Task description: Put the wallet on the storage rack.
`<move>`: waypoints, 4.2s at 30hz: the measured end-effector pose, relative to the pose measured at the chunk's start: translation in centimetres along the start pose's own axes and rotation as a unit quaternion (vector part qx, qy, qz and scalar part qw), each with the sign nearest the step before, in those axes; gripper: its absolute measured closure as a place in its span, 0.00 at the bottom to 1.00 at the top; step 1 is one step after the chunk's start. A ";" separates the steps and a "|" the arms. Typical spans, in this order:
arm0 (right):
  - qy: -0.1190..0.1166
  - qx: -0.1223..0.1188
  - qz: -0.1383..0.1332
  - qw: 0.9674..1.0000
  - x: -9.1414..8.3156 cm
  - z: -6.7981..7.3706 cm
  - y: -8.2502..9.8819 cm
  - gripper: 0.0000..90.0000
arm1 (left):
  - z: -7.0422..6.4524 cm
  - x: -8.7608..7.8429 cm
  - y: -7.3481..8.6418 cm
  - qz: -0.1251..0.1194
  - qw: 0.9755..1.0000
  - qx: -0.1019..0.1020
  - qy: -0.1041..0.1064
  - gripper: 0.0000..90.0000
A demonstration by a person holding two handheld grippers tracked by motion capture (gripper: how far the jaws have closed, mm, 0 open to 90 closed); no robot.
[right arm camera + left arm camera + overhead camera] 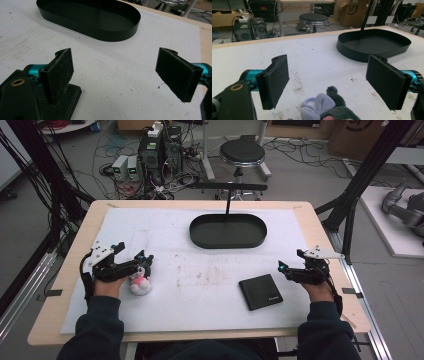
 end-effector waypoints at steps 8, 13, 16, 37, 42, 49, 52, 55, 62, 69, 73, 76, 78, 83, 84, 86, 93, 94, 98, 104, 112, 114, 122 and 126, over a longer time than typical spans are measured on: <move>0.002 0.007 0.000 1.000 -0.4 -0.5 0.5 0.17 | 0.0 0.7 0.3 0.017 1.000 -0.006 -0.005 0.21; 0.006 0.006 -0.002 1.000 -0.7 -0.4 0.4 0.17 | -0.3 0.6 0.2 0.016 1.000 -0.002 -0.001 0.21; -0.010 0.000 0.006 1.000 -0.6 0.0 0.3 0.17 | -0.3 0.6 0.2 0.014 1.000 -0.002 -0.001 0.21; -0.129 -0.010 0.152 0.980 3.0 3.1 2.7 0.42 | 0.0 0.6 0.5 0.023 1.000 -0.003 0.000 0.21; -0.150 0.020 0.162 0.975 3.3 2.7 3.0 0.49 | 0.0 0.6 0.6 0.025 1.000 -0.005 0.001 0.21; -0.176 0.084 0.168 0.966 3.6 1.6 3.2 0.65 | -0.1 0.7 0.6 0.028 1.000 -0.003 0.000 0.21; -0.167 0.080 0.159 0.970 3.4 1.5 3.0 0.80 | 0.0 0.7 0.7 0.029 1.000 -0.004 0.000 0.21; -0.162 0.078 0.153 0.972 3.3 1.3 2.9 0.90 | 0.0 0.7 0.7 0.029 1.000 -0.004 0.000 0.21; -0.137 0.049 0.138 0.980 2.9 1.6 2.1 0.93 | 0.0 0.6 0.6 0.028 1.000 -0.004 -0.002 0.21; -0.019 0.092 0.072 0.993 1.0 -1.2 1.5 0.94 | 0.1 0.7 0.7 0.027 1.000 -0.005 -0.003 0.21; 0.033 0.104 0.077 0.991 0.6 -2.3 2.0 0.93 | 0.1 0.7 0.6 0.028 1.000 -0.003 -0.003 0.21; 0.054 0.089 0.090 0.991 0.7 -2.4 2.2 0.92 | 0.1 0.7 0.7 0.029 1.000 -0.002 -0.003 0.21; 0.071 0.074 0.085 0.991 0.9 -2.0 2.1 0.59 | 0.0 0.7 0.7 0.030 1.000 -0.002 -0.002 0.21; 0.036 0.051 0.110 0.992 2.6 0.6 2.0 0.33 | 0.0 0.7 0.7 0.029 1.000 -0.003 -0.002 0.21; 0.036 0.051 0.110 0.992 2.6 0.6 2.0 0.33 | 0.0 0.7 0.7 0.029 1.000 -0.003 -0.002 0.21; 0.012 0.026 0.110 0.994 3.2 2.0 1.7 0.31 | 0.0 0.7 0.7 0.029 1.000 -0.003 -0.002 0.21; -0.023 -0.015 0.129 0.991 4.8 4.5 1.9 0.24 | 0.0 0.7 0.7 0.029 1.000 -0.003 -0.002 0.21; -0.016 -0.039 0.139 0.989 5.2 5.0 2.2 0.22 | 0.0 0.7 0.7 0.029 1.000 -0.003 -0.003 0.21; 0.001 -0.076 0.149 0.986 5.2 5.3 2.2 0.29 | 0.1 0.7 0.7 0.030 1.000 -0.002 -0.004 0.21; 0.005 -0.122 0.162 0.979 5.0 6.4 1.8 0.62 | 0.1 0.7 0.7 0.031 1.000 -0.003 -0.005 0.22; 0.014 -0.164 0.151 0.975 4.3 7.1 1.1 0.94 | 0.2 0.7 0.7 0.031 0.999 -0.003 -0.007 0.22; 0.012 -0.162 0.140 0.977 4.0 7.0 0.8 0.95 | 0.2 0.7 0.7 0.031 0.999 -0.003 -0.007 0.22; 0.010 -0.120 0.061 0.991 2.2 6.0 -1.5 0.95 | 0.3 0.7 0.7 0.031 0.999 -0.003 -0.007 0.22; -0.007 -0.106 -0.014 0.994 0.8 5.6 -2.6 0.96 | 0.3 0.7 0.7 0.032 0.999 -0.004 -0.007 0.22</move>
Point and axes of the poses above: each handheld gripper's, and its own axes: x roughly forward along the jaws, y roughly out of its underside, z roughly to its left, the point moved 2 cm from there along x, roughly forward along the jaws, and after that the axes turned 5 degrees about -z, right-handed, at the moved point
